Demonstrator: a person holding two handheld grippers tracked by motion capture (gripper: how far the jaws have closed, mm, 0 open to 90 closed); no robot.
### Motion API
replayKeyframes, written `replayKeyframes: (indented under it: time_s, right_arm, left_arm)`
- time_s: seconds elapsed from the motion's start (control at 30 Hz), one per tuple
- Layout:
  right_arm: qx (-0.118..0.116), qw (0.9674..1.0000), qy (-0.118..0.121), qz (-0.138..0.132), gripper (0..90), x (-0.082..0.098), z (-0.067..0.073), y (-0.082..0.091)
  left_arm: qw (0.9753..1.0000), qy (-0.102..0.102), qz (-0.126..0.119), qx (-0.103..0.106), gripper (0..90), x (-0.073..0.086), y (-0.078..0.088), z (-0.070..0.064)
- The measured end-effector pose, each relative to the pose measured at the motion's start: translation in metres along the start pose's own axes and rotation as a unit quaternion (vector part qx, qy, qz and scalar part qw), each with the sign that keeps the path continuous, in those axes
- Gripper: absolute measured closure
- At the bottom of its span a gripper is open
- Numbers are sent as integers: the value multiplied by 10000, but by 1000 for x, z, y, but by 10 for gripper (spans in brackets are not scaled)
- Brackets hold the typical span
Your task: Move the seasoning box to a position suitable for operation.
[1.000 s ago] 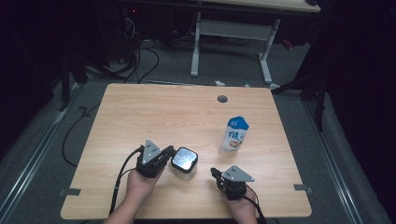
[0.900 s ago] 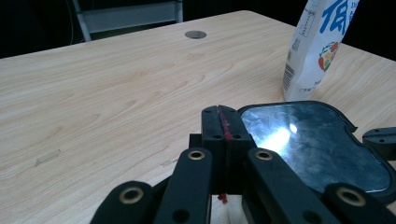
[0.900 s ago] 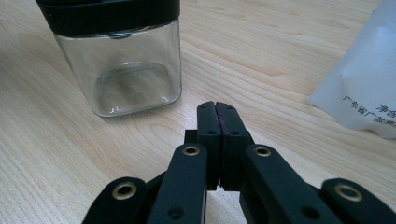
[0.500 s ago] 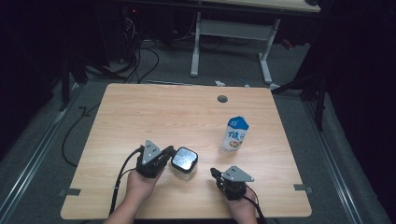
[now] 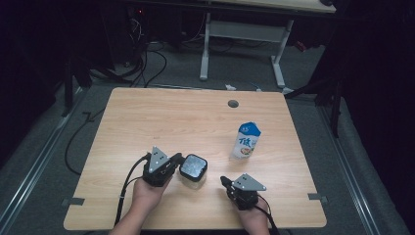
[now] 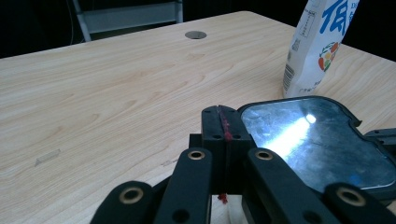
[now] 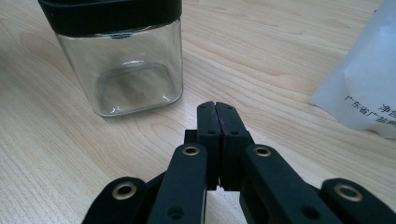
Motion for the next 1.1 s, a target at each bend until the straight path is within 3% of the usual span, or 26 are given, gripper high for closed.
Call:
replayKeyframes:
  time_s: [0.23, 0.4, 0.67, 0.73, 0.87, 1.0, 1.1]
  right_arm:
    - [-66, 9999, -52, -131, 899, -5, 2, 1]
    - [-151, 9994, -47, -294, 900, -20, 5, 4]
    - [-231, 9990, 134, -363, 900, -42, 14, -2]
    - [-220, 9991, 149, -321, 900, -41, 14, -3]
    - [-203, 9992, 145, -324, 900, -41, 14, -4]
    - [-198, 9992, 151, -326, 899, -41, 15, -4]
    - [-219, 9991, 139, -326, 899, -39, 16, -3]
  left_arm:
    - [10000, 4, 27, 10, 900, 1, 0, 0]
    - [9997, -16, 257, 6, 900, 12, -5, 1]
    - [9997, 244, 64, -1, 900, 5, 1, 9]
    - [9999, 131, 37, -32, 900, 2, 3, 8]
    - [9999, 64, -87, 104, 900, -6, 7, -3]
    - [9999, -73, 0, 141, 900, -2, 4, -11]
    - [9999, -39, -19, 138, 900, -1, 3, -12]
Point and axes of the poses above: each handheld gripper's, and its own axes: y roughly backward along the jaws, x roughly out of its underside, z roughly to its left, the point moved 8 cm from there along -y, roughly forward along the jaws, and after that the axes turned 11 degrees about -x, right-handed, at the moved point
